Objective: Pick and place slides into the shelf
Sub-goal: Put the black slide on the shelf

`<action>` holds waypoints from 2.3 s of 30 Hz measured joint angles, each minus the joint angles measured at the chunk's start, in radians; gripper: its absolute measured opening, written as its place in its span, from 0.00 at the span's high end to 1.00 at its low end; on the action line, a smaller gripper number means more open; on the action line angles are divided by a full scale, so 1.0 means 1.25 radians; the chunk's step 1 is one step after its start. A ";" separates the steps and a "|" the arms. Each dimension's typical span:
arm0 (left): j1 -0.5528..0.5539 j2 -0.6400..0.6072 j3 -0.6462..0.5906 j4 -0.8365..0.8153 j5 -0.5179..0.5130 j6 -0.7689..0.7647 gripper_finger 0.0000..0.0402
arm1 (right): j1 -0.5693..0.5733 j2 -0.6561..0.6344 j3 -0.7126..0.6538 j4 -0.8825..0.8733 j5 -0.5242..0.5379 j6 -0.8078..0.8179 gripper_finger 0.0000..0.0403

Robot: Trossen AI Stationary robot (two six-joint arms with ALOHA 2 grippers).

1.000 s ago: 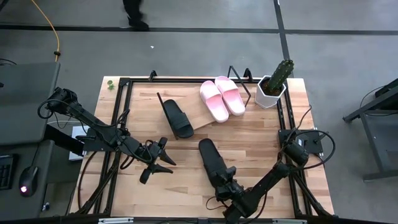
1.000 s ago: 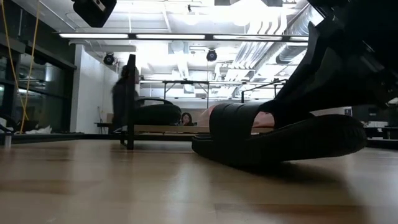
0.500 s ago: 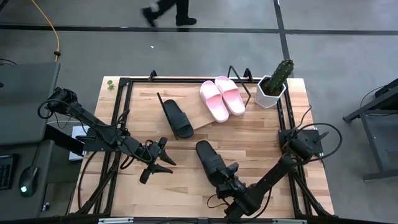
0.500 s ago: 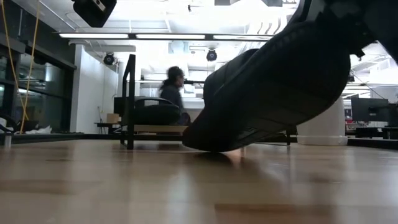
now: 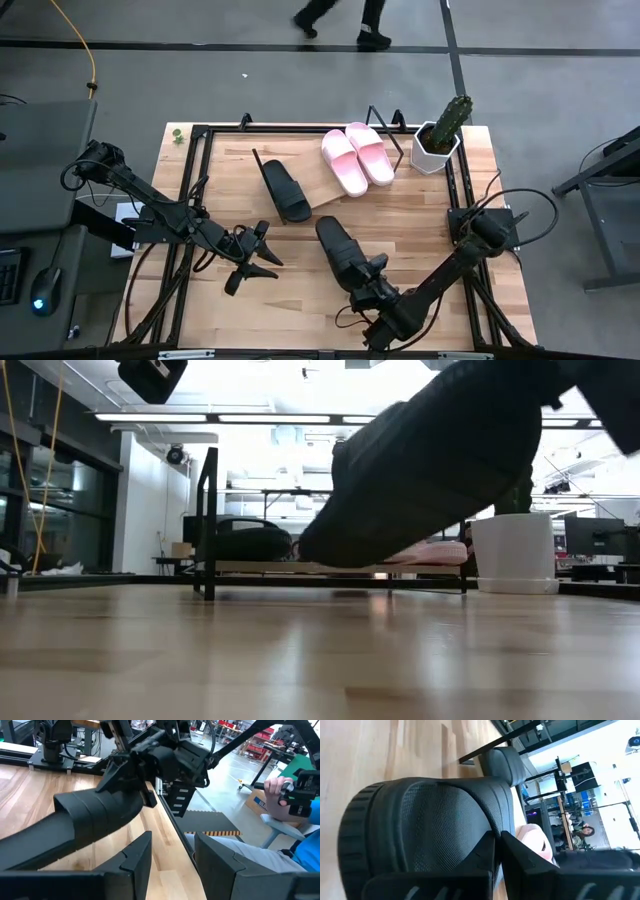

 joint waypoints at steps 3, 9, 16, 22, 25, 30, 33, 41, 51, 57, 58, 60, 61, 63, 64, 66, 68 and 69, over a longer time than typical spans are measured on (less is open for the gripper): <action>0.000 0.000 0.000 0.000 0.000 0.000 0.67 | 0.000 -0.016 0.000 -0.011 0.006 -0.007 1.00; 0.000 0.000 0.000 0.000 0.000 0.024 0.67 | -0.006 -0.043 0.000 -0.063 0.066 -0.012 1.00; 0.000 0.000 0.000 0.004 -0.047 0.054 0.67 | -0.047 -0.054 0.000 -0.121 0.079 -0.012 1.00; 0.021 0.000 0.000 0.004 -0.060 0.078 0.67 | -0.101 -0.054 0.000 -0.159 0.078 -0.011 1.00; 0.049 0.000 0.000 0.003 -0.050 0.076 0.67 | -0.126 -0.054 0.000 -0.184 0.094 -0.011 1.00; 0.095 0.000 0.000 -0.014 -0.014 0.063 0.67 | -0.159 -0.055 0.000 -0.214 0.123 -0.005 1.00; 0.113 0.000 0.000 -0.024 0.009 0.056 0.67 | -0.175 -0.061 0.000 -0.217 0.123 -0.005 1.00; 0.121 0.000 0.000 -0.025 0.021 0.061 0.67 | -0.195 -0.102 -0.001 -0.239 0.185 -0.006 1.00; 0.122 0.000 0.000 -0.024 0.017 0.081 0.67 | -0.193 -0.158 -0.001 -0.282 0.186 -0.043 1.00; 0.122 0.000 0.000 -0.023 0.015 0.097 0.67 | -0.193 -0.188 -0.001 -0.297 0.185 -0.054 1.00; 0.122 0.000 0.000 -0.023 0.015 0.099 0.67 | -0.193 -0.194 -0.001 -0.300 0.186 -0.054 1.00; 0.122 0.000 0.000 -0.023 0.015 0.099 0.67 | -0.193 -0.207 -0.001 -0.313 0.199 -0.053 1.00; 0.122 0.000 0.000 -0.023 0.015 0.099 0.67 | -0.193 -0.215 -0.001 -0.321 0.211 -0.053 1.00; 0.122 0.000 0.000 -0.023 0.015 0.099 0.67 | -0.193 -0.233 -0.001 -0.336 0.220 -0.054 1.00; 0.122 0.000 0.000 -0.023 0.015 0.099 0.67 | -0.193 -0.243 -0.001 -0.340 0.219 -0.052 1.00; 0.122 0.000 0.000 -0.023 0.015 0.100 0.67 | -0.193 -0.265 -0.001 -0.344 0.219 -0.055 1.00; 0.122 0.000 0.000 -0.023 0.015 0.106 0.67 | -0.193 -0.289 -0.001 -0.345 0.220 -0.075 1.00; 0.122 0.000 0.000 -0.023 0.015 0.111 0.67 | -0.193 -0.301 -0.001 -0.344 0.219 -0.090 1.00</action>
